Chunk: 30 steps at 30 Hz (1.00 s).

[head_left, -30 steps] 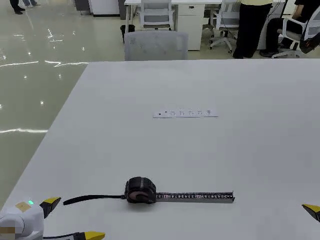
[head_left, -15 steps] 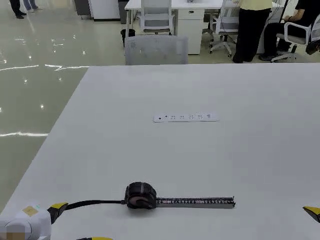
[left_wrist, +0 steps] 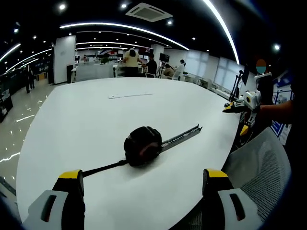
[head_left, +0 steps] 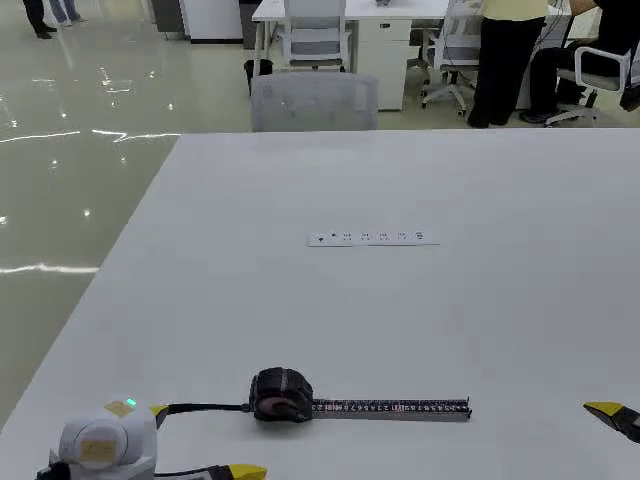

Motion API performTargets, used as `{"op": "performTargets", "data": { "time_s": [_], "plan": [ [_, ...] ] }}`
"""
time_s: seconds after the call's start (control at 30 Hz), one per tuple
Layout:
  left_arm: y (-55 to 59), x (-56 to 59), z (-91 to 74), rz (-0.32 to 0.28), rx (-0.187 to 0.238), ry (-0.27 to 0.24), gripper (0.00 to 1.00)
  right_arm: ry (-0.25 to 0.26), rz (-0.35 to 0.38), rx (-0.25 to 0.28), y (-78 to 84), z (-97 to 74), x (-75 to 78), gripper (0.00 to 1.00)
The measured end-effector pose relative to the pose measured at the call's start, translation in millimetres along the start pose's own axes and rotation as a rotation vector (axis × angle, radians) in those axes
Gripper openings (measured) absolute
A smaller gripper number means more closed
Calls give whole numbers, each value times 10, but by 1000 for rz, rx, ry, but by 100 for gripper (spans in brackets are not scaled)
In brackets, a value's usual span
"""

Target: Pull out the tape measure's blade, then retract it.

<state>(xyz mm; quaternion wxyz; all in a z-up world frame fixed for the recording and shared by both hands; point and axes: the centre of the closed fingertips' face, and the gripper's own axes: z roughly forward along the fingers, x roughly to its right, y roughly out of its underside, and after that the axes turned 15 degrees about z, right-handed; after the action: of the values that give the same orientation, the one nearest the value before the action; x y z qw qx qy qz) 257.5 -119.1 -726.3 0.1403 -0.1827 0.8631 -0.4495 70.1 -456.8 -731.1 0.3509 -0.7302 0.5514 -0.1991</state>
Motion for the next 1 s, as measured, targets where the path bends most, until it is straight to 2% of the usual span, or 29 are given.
{"op": "performTargets", "data": {
  "time_s": [0.23, 0.33, 0.43, 0.63, 0.8, 0.9, 1.0],
  "plan": [
    [-126, -7, 155, -14, -10, -42, 100, -47, -36, -43, -99, 94, 59, 97],
    [-142, 44, 223, -17, -12, -33, 100, -64, -51, -61, -129, 141, 76, 96],
    [-98, 96, 275, 3, -51, -19, 100, -75, -72, -78, -157, 168, 99, 95],
    [-235, 122, 356, 19, -27, -19, 100, -102, -119, -109, -237, 263, 151, 93],
    [-292, 143, 474, 22, -22, -22, 100, -120, -147, -121, -320, 339, 164, 89],
    [-333, 117, 518, 23, -10, -45, 99, -131, -159, -133, -341, 396, 177, 88],
    [-327, 94, 568, 16, -10, -60, 99, -142, -151, -150, -353, 454, 175, 85]
  ]
}}
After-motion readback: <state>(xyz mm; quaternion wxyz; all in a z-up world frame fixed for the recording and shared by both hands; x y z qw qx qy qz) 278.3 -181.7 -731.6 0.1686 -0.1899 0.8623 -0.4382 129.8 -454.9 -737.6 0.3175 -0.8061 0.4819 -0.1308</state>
